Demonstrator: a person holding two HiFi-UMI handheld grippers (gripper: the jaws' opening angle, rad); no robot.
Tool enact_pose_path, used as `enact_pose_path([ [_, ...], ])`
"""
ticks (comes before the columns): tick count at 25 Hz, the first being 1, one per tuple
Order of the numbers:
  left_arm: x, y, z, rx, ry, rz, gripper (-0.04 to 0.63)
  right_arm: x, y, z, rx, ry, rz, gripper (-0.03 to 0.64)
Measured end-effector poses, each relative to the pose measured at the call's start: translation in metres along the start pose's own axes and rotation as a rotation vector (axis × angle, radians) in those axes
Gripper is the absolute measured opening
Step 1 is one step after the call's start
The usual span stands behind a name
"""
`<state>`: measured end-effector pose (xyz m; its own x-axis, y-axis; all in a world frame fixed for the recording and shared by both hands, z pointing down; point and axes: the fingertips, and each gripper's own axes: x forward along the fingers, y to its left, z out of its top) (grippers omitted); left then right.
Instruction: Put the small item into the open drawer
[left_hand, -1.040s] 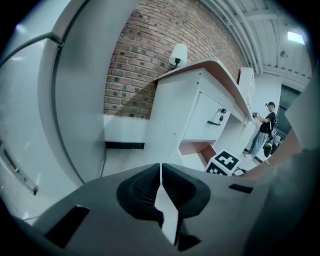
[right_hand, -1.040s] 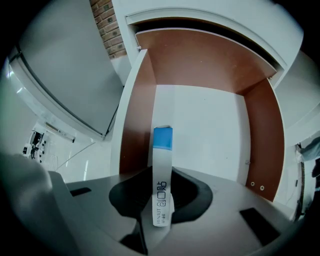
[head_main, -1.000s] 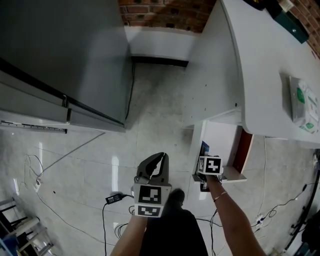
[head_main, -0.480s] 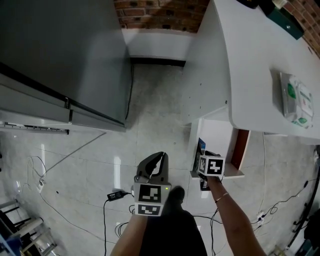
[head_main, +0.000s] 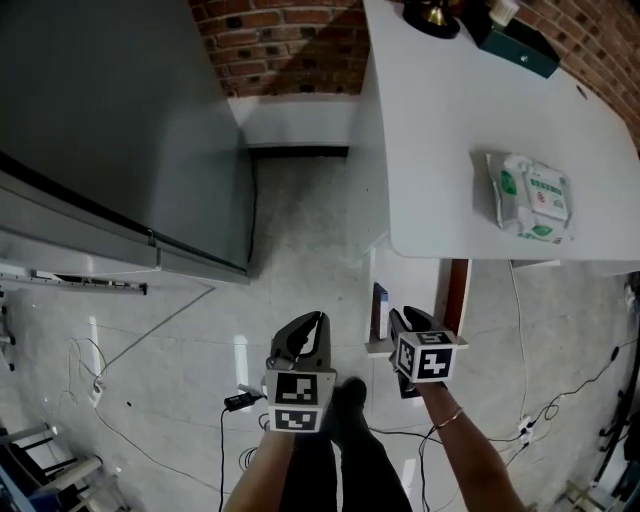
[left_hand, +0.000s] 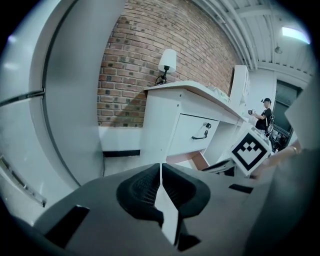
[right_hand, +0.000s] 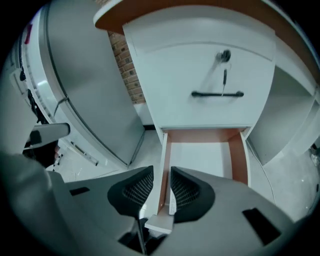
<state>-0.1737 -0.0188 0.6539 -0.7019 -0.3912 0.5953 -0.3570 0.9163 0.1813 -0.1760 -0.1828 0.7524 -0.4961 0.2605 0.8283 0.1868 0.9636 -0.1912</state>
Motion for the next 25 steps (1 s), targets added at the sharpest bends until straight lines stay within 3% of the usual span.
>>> enact_pose_path([
  [6, -0.024, -0.021, 0.045, 0.061, -0.023, -0.016, 0.032, -0.092, 0.009, 0.050, -0.004, -0.162, 0.021, 0.094],
  [13, -0.058, -0.056, 0.089, 0.114, -0.053, -0.036, 0.032, -0.202, 0.014, 0.088, 0.081, -0.331, 0.054, 0.057],
  [25, -0.140, -0.104, 0.153, 0.137, -0.130, -0.049, 0.032, -0.355, 0.025, 0.124, 0.090, -0.520, 0.073, 0.008],
])
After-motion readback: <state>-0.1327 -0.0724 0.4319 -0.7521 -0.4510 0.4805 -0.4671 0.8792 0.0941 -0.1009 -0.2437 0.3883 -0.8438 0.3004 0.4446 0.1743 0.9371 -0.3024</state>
